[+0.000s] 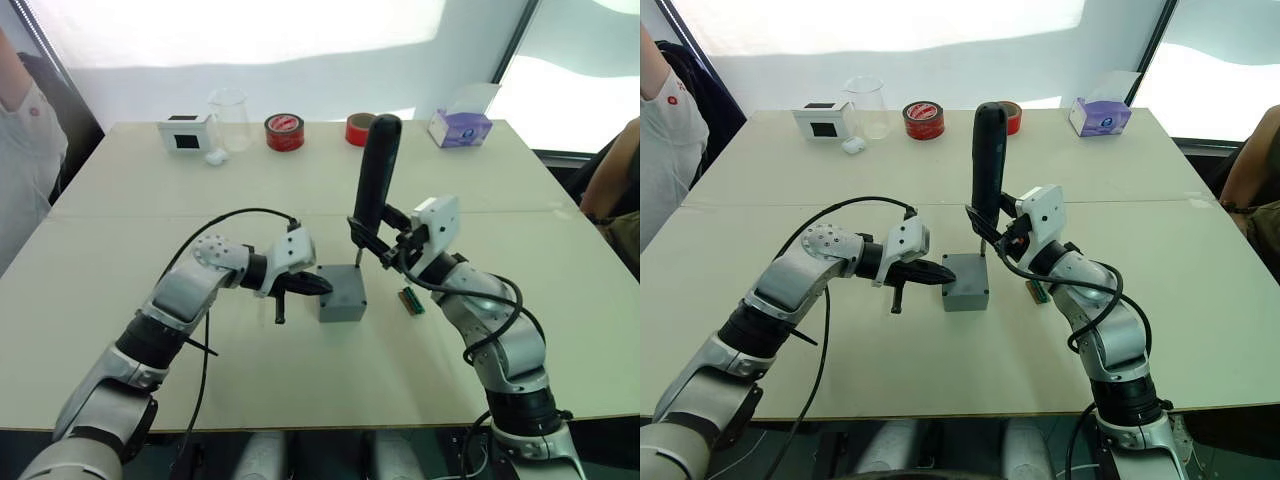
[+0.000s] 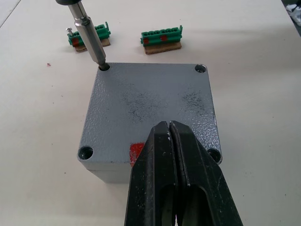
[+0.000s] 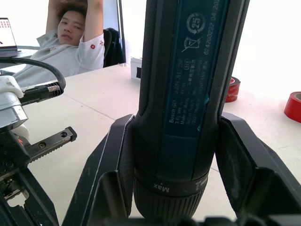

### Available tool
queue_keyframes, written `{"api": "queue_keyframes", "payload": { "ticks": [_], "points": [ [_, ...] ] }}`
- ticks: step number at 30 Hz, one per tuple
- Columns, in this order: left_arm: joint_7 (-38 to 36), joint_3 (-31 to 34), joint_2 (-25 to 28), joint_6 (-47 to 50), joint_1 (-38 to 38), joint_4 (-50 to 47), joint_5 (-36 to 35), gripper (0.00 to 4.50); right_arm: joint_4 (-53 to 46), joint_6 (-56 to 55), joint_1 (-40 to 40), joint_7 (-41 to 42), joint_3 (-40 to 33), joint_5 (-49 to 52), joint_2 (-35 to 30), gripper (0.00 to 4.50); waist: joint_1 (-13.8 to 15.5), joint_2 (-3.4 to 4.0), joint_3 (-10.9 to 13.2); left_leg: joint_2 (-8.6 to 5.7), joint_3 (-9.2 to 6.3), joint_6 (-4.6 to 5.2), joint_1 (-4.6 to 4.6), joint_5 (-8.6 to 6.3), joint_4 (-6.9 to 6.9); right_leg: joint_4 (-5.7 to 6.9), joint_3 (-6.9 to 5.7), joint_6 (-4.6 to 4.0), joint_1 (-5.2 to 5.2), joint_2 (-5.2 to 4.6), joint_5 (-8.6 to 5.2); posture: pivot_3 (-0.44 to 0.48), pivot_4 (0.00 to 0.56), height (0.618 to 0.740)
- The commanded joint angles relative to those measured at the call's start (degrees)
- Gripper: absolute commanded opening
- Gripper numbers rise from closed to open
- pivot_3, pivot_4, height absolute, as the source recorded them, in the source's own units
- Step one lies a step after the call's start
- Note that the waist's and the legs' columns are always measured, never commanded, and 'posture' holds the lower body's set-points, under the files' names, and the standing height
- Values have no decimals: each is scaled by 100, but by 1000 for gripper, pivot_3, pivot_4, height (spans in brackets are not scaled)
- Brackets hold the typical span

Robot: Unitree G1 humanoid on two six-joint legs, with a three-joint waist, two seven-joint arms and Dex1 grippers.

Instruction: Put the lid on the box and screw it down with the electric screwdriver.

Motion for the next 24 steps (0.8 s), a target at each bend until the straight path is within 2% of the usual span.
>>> {"api": "queue_keyframes", "payload": {
  "ticks": [1,5,9,11,13,15,17,19,21,24],
  "points": [
    [11,-61,13,-2,-12,84,154,0,281,360,163,19,25,36,-17,1855,1,0,0,0,0,0,0,0,-1,-1,0,0,0,0,0,0,150,740],
    [17,-97,63,-91,7,197,264,0,-120,721,-306,31,-502,524,-215,1855,3,4,4,-1,0,0,-1,0,-14,-13,-1,0,-2,-4,1,0,150,740],
    [72,-116,105,-380,15,346,444,0,-465,1852,-1120,-218,-1574,1958,-543,1855,13,15,14,-4,0,-2,-33,2,-22,-13,0,-4,-21,-11,4,0,150,740],
    [113,51,7,-312,-13,362,278,0,-311,2581,-1686,-604,-2197,2791,-826,1855,8,27,25,-6,1,-4,-43,3,-23,-13,0,-2,-33,-14,8,0,150,740],
    [158,219,-76,-232,-35,348,121,0,-8,3374,-2180,-1028,-2724,3613,-1134,1855,4,34,31,-10,5,-6,-44,4,-41,-21,2,-4,-42,-20,8,0,150,740],
    [146,611,-96,142,-9,-10,-343,0,724,4867,-2718,-1051,-3033,4054,-2164,1855,5,44,43,-9,5,-8,-45,6,-58,-26,2,3,-52,-20,13,0,150,740],
    [-8,1020,6,609,113,-524,-964,0,1347,5762,-3069,-1227,-2850,3643,-3045,1855,4,42,51,-7,6,-8,-63,6,-68,-35,0,7,-67,-21,15,0,150,740],
    [-165,1257,248,1017,221,-1050,-1401,0,1885,6564,-3059,-1281,-2377,3289,-3559,1855,-9,37,54,8,2,-10,-106,7,-68,-56,-1,-8,-98,-23,8,0,150,740],
    [-279,1365,502,1272,291,-1467,-1669,0,2189,6877,-2773,-1163,-1924,3116,-3897,1855,-18,38,54,7,4,-18,-132,12,-67,-62,-2,-4,-118,-24,11,0,150,740],
    [-328,1422,750,1535,364,-1902,-1966,0,2708,6887,-2373,-1063,-1353,2972,-4049,1855,-57,51,63,3,16,-18,-142,13,-68,-64,0,8,-127,-21,17,0,150,740]
  ]
}}
